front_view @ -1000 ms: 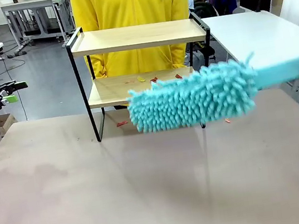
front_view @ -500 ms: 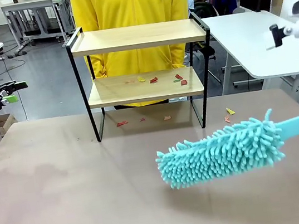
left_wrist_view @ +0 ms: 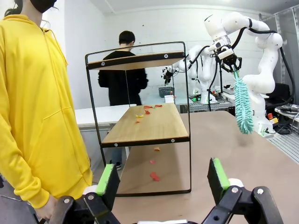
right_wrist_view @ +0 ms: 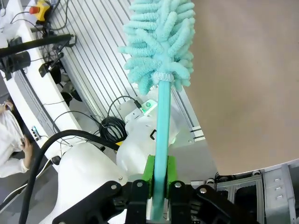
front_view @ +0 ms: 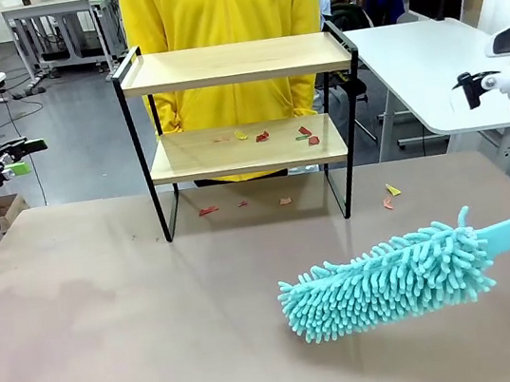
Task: Clean the shelf.
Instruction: Clean the specific section of the Shelf indicated by the human with the Duster.
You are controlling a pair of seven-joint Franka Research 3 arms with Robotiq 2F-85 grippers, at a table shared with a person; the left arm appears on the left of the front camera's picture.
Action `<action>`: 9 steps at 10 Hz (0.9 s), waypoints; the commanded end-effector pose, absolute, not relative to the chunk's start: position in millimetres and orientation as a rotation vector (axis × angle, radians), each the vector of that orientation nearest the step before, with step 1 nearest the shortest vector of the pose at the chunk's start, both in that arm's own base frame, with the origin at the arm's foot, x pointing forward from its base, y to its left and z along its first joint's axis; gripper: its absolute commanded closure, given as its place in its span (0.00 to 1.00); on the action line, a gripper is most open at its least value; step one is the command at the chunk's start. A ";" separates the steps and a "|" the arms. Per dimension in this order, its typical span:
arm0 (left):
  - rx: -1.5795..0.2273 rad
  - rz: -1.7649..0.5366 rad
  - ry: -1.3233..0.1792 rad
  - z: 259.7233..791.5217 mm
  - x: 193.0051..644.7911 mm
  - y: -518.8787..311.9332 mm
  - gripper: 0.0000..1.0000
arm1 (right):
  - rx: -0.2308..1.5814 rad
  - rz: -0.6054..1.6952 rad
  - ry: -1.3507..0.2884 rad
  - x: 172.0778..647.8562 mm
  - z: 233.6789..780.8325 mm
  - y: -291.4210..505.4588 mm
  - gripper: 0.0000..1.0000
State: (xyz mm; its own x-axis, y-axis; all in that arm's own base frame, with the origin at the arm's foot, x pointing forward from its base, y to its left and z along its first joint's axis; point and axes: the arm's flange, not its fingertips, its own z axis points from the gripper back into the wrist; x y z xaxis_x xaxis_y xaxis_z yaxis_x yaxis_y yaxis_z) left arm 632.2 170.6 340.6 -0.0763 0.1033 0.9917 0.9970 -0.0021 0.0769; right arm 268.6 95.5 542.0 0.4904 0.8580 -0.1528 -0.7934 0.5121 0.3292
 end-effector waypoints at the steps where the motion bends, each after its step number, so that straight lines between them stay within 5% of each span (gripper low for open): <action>1: -1.246 -1.218 -1.340 343.3 630.6 170.3 0.00 | 0.233 1.015 0.313 267.6 545.5 95.9 0.87; 9: -1.246 -1.218 -1.340 343.3 630.6 170.3 0.00 | 0.233 1.015 0.313 267.6 545.5 95.9 0.87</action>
